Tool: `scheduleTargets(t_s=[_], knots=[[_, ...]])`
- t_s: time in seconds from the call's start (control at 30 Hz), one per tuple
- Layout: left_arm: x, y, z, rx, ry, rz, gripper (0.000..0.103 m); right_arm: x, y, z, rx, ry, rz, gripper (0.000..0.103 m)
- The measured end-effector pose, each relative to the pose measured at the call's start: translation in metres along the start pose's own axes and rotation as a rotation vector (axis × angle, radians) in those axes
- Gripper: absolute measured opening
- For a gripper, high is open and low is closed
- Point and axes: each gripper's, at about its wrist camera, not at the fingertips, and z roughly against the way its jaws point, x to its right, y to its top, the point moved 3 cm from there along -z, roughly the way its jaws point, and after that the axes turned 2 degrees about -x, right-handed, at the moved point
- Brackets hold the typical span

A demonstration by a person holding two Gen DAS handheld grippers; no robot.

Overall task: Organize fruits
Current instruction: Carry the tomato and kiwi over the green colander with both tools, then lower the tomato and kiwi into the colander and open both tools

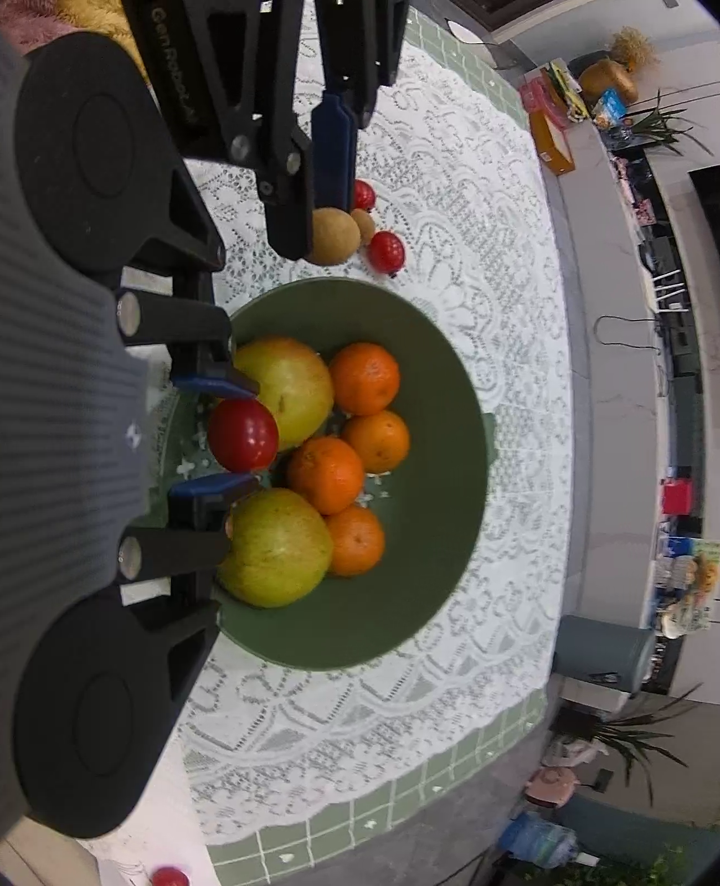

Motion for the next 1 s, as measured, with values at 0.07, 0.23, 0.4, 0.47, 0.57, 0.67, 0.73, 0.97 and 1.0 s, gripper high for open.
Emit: scheduleTargets(t_s=[0.07,0.23,0.4,0.47,0.57,0.67,0.73,0.97,1.0], knots=[[0.000,0.002,-0.005,-0.019,-0.008,-0.006,0.028,-0.001,0.000,-0.004,-0.019,0.004,-0.003,0.026],[0.002,0.006,-0.012,-0.026,-0.015,-0.029,0.028,0.002,-0.001,-0.011,-0.050,0.021,-0.026,0.026],[0.004,0.010,-0.016,-0.030,-0.030,-0.032,0.028,0.005,-0.002,-0.014,-0.064,0.044,-0.062,0.026],[0.003,0.012,-0.019,-0.033,-0.030,-0.030,0.028,0.008,-0.002,-0.016,-0.068,0.050,-0.084,0.026],[0.003,0.015,-0.025,-0.036,-0.023,-0.026,0.028,0.012,-0.002,-0.017,-0.070,0.057,-0.125,0.027],[0.004,0.018,-0.029,-0.040,-0.009,-0.031,0.027,0.010,-0.002,-0.017,-0.065,0.043,-0.120,0.027],[0.004,0.019,-0.031,-0.048,-0.013,-0.020,0.027,0.010,-0.002,-0.017,-0.061,0.037,-0.115,0.029],[0.003,0.020,-0.034,-0.060,-0.009,0.007,0.027,0.013,-0.002,-0.016,-0.056,0.048,-0.135,0.029],[0.003,0.020,-0.033,-0.058,-0.006,0.005,0.027,0.013,-0.003,-0.016,-0.055,0.048,-0.134,0.029]])
